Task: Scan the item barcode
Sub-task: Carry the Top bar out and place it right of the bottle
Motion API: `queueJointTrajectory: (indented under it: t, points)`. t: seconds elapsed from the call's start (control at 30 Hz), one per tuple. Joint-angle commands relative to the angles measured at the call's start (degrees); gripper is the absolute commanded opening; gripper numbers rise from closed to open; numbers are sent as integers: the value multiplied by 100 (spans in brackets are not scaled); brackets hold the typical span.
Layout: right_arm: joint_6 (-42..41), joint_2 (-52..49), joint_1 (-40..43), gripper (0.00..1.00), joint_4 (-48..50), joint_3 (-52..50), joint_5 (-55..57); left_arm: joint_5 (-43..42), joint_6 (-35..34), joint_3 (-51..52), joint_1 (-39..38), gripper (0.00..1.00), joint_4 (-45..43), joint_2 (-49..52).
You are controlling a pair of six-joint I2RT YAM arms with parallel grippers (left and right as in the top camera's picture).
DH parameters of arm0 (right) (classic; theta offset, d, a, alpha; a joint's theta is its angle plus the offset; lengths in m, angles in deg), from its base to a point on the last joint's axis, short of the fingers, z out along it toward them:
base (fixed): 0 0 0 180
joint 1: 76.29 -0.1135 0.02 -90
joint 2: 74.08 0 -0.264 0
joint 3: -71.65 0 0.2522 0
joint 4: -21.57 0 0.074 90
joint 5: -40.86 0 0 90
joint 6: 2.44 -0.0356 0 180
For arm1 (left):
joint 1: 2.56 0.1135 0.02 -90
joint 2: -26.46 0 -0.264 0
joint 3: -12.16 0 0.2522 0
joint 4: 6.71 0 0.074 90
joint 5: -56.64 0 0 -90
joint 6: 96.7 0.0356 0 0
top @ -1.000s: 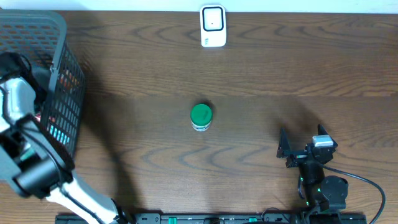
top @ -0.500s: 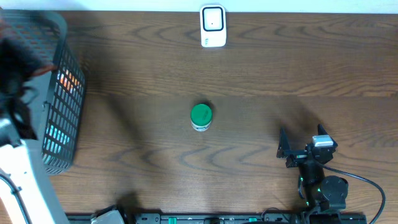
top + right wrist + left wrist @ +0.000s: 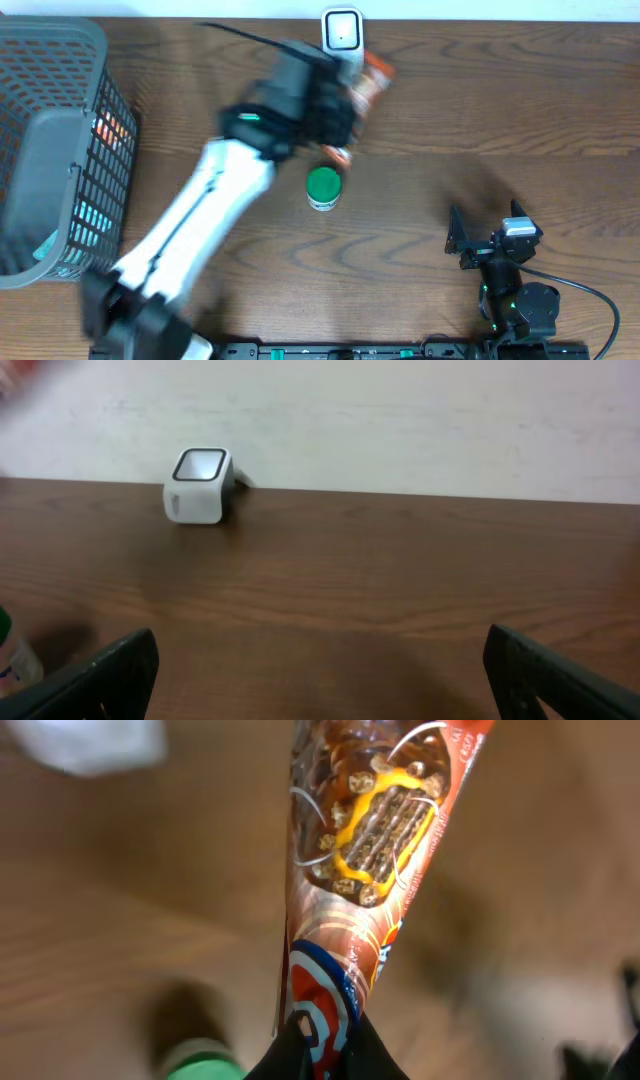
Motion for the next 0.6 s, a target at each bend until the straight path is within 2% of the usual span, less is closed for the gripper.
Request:
queueJointTrajectory:
  t: [0.0,0.23,0.5,0.53,0.57]
  points:
    - [2,31,50,99,-7,-20,-11,151,1036,68,-555,8,-2,573]
    - [2,31,50,99,-7,-20,-11,935,1801,68,-1191,7,33,1631]
    - [2,31,50,99,-7,-20,-11,938,1832,68,-1261,8,31,2210]
    - [2,31,50,99,-7,-20,-11,938,1832,66,-1261,16,22,2210]
    - [2,31,50,99,-7,-20,-11,935,1832,48,-1263,32,13,2184]
